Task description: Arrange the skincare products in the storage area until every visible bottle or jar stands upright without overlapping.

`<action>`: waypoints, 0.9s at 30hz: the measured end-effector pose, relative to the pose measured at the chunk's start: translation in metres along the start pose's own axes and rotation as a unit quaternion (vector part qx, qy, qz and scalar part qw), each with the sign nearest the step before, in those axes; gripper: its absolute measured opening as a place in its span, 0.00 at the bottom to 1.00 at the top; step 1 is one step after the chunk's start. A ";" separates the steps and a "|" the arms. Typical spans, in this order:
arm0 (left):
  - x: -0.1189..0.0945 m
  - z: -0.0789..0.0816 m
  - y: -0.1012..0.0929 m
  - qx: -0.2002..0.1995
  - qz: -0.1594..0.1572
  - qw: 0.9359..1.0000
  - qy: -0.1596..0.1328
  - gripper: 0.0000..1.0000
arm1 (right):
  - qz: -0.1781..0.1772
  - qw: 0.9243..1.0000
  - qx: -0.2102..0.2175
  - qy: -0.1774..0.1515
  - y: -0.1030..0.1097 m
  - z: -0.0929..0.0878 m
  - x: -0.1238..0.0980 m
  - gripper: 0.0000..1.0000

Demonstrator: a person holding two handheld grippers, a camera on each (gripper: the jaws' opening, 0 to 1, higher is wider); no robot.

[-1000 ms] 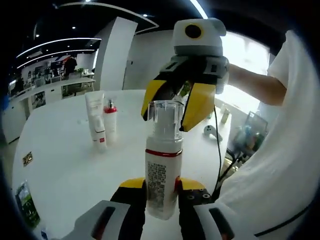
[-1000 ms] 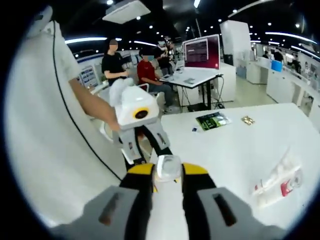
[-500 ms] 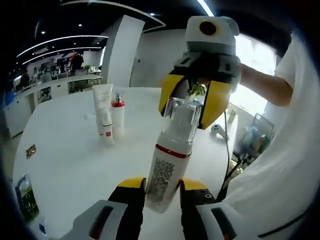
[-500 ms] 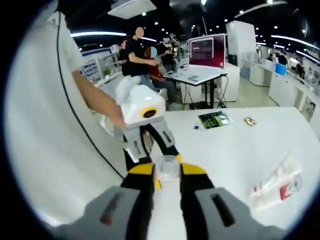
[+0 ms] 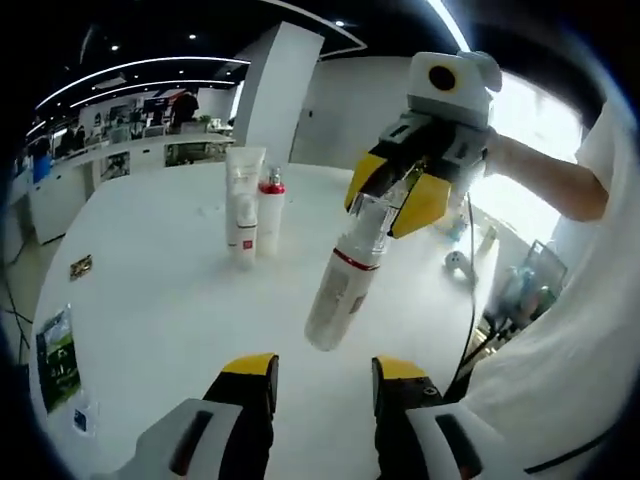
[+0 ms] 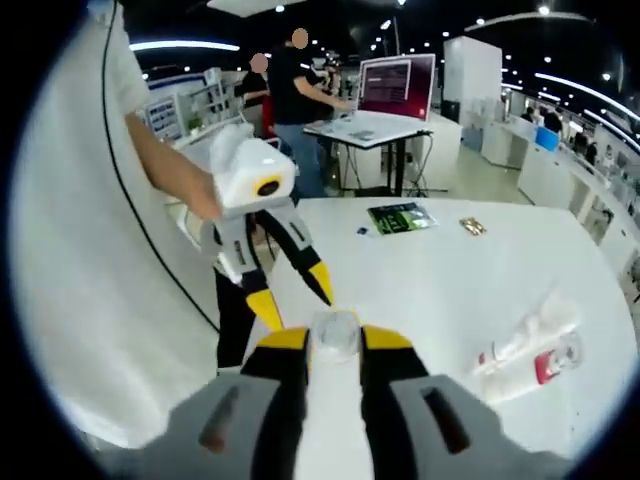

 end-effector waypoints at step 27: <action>-0.020 0.002 0.016 -0.009 0.076 0.997 0.000 0.38 | -0.127 0.990 -0.010 0.061 -0.089 -0.043 0.012 0.19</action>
Point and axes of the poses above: the point that each gripper's makers call its tool centre point, and the gripper's own axes: x roughly forward along the fingers, y roughly to its left, z roughly out of its top, the point moved 7 cm from there along -x, roughly backward along the fingers, and after that the axes turned 15 degrees about -z, right-handed, at the moved point
